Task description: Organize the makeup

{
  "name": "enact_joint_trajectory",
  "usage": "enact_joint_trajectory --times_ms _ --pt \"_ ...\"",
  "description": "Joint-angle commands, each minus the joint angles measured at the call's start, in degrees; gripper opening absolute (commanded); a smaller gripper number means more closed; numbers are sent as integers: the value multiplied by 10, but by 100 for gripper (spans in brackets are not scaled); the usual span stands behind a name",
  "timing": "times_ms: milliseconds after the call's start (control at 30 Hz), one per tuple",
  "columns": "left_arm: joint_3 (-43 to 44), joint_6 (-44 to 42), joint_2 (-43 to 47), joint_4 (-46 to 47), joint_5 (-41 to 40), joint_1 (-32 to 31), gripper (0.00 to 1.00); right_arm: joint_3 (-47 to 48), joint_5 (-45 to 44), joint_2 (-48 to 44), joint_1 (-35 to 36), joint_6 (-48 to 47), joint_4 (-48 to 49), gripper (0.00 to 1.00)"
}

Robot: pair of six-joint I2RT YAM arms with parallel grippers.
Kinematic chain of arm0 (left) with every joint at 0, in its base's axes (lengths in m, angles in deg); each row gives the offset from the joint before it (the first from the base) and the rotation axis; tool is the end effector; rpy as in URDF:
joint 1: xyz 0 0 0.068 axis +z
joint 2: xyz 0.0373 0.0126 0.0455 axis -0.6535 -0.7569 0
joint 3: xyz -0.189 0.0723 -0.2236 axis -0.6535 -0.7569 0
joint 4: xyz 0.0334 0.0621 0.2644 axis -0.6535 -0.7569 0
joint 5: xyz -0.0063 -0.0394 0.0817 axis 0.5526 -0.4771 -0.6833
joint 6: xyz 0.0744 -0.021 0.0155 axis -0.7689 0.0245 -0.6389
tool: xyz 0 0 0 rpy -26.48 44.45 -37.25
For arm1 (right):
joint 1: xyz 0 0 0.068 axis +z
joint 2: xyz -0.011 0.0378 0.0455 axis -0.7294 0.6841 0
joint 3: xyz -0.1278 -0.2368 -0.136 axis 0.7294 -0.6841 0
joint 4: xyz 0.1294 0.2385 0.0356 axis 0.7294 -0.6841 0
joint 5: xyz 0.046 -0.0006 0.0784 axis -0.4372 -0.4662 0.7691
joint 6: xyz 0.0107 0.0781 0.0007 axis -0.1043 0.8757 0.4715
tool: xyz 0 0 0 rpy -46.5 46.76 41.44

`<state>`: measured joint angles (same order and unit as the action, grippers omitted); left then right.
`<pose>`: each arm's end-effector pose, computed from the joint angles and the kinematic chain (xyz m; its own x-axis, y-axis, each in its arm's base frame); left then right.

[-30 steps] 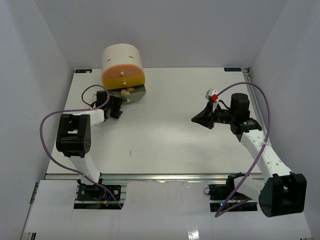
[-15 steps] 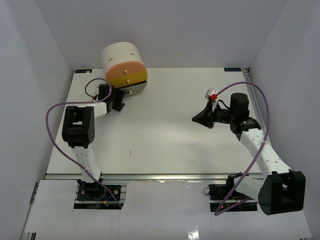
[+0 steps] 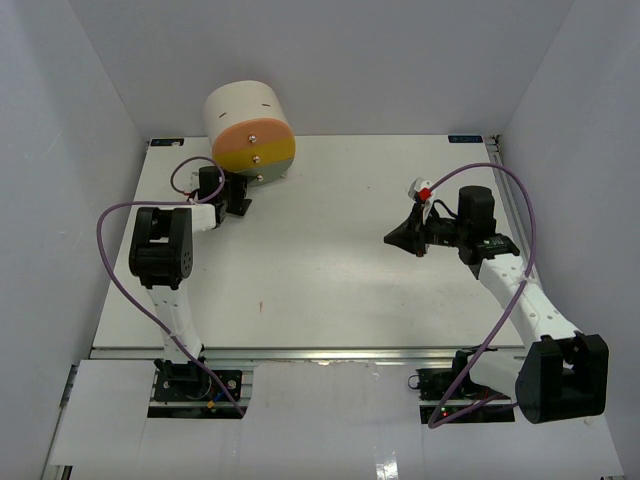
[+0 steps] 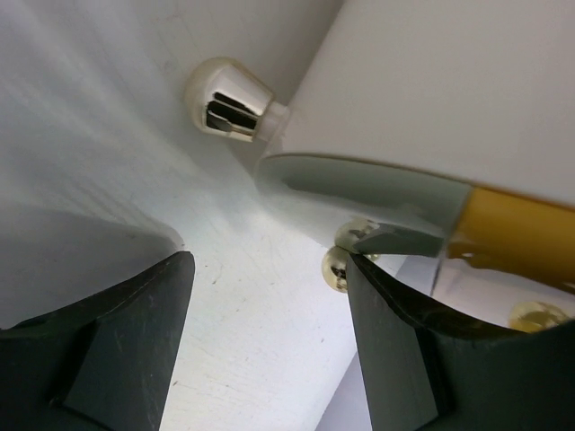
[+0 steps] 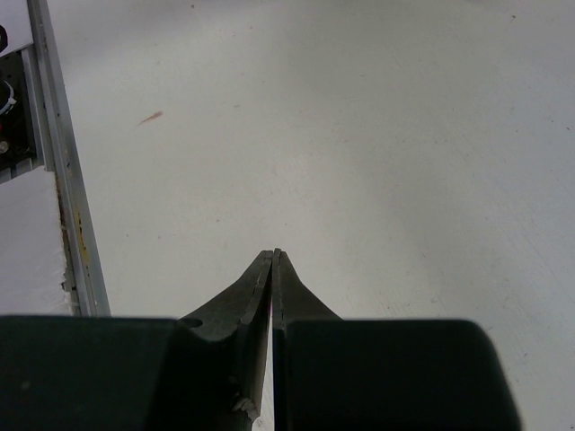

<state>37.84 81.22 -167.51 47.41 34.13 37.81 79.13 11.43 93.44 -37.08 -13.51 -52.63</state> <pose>0.4850 -0.0315 0.1341 -0.2400 -0.9641 -0.1139 -0.5406 0.2302 -0.8092 0.2512 0.0985 0.2988 -0.1707 -0.2193 -0.9606 -0.9092 0.4108 0.0678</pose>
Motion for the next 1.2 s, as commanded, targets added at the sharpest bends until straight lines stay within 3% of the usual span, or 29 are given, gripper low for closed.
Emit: enact_joint_trajectory --times_ms 0,267,533,667,700,733,800,933,1167 --pt "-10 18 15 56 7 19 79 10 -1 3 -2 -10 -5 8" --pt "21 -16 22 26 56 53 80 8 1 6 -10 -12 -5 8" --pt "-70 -105 106 114 171 54 80 9 -20 8 -21 -38 -19 8" --pt "-143 -176 204 151 260 54 81 13 -50 -4 -35 -61 -37 11" --pt "-152 -191 234 141 268 54 86 13 -68 -11 -40 -66 -39 13" --pt "-159 -241 275 113 290 54 98 11 -90 -23 -47 -74 -40 18" --pt "-166 -326 360 36 305 54 98 1 -123 -48 -61 -78 -37 27" --pt "-185 -491 529 -85 335 54 98 -13 -146 -94 -71 -52 -25 90" --pt "-284 -614 792 -149 381 52 98 1 -198 -151 -72 18 -49 90"
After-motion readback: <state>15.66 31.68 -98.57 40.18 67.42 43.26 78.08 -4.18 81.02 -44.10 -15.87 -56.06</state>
